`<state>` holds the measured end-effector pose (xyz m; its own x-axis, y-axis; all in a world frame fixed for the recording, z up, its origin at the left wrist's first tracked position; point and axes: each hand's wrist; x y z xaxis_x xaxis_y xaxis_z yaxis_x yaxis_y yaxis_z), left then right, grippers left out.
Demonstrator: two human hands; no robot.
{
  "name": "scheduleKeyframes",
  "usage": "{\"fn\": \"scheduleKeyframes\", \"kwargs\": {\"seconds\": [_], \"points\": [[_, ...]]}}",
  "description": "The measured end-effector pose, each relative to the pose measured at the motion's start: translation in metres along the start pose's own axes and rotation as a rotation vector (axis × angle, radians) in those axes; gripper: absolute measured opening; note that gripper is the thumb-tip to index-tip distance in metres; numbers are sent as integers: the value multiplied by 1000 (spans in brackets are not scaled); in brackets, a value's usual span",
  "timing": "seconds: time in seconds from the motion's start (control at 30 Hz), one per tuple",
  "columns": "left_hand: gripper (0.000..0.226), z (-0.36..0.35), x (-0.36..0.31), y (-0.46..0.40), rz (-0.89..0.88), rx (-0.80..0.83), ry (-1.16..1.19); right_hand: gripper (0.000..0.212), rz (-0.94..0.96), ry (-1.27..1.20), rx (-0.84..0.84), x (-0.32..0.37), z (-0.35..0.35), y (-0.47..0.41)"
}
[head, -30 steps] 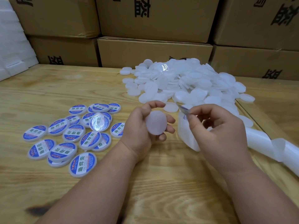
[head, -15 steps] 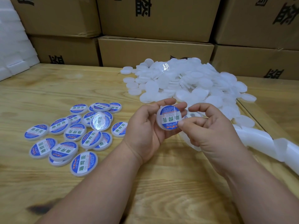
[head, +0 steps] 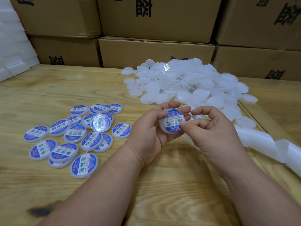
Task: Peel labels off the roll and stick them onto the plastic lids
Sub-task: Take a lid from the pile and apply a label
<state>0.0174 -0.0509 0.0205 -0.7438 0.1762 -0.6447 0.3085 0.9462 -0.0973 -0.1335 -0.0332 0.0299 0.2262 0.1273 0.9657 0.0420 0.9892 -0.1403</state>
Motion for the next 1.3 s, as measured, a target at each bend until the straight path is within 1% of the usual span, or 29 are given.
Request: {"fn": "scheduleKeyframes", "kwargs": {"seconds": [0.07,0.2,0.3,0.43,0.57,0.67,0.73,0.83,0.97,1.03,1.17,1.23,1.3], "points": [[37,0,0,0,1,-3,-3,26,-1,2,1,-1,0,0],[31,1,1,0,-9,-3,-34,26,0,12,5,-1,0,-1],[35,1,0,1,-5,-9,-26,27,4,30,4,-1,1,-1],[26,1,0,1,-19,-26,-61,29,6,46,1,-1,1,0],[21,1,2,0,-54,-69,-132,29,5,55,4,0,0,0],[19,2,4,0,-69,-70,-184,29,-7,58,5,1,1,0],[21,3,4,0,-76,-62,-215,27,-14,61,2,1,1,1],[26,5,4,0,-81,-48,-229,18,-40,63,-24,0,2,0],[40,8,5,-1,-94,-43,-309,6,-85,55,-14,3,2,-1],[42,9,6,-1,-119,-44,-357,5,-98,54,-17,4,2,0],[40,9,8,-2,-194,-106,-385,10,-73,142,-75,4,1,2],[39,10,7,-3,-227,-138,-335,12,-34,188,-132,4,2,3],[37,11,2,-3,-251,-162,-273,13,-14,183,-182,4,5,3]]}}
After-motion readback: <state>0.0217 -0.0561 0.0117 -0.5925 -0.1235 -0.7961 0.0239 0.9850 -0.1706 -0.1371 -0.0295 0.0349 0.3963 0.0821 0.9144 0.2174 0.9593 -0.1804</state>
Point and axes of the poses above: each hand's wrist, its own y-axis away from the middle knuckle, its own z-axis out of the back of the hand, x = y × z, and after that the axes turned 10 degrees about y, right-handed
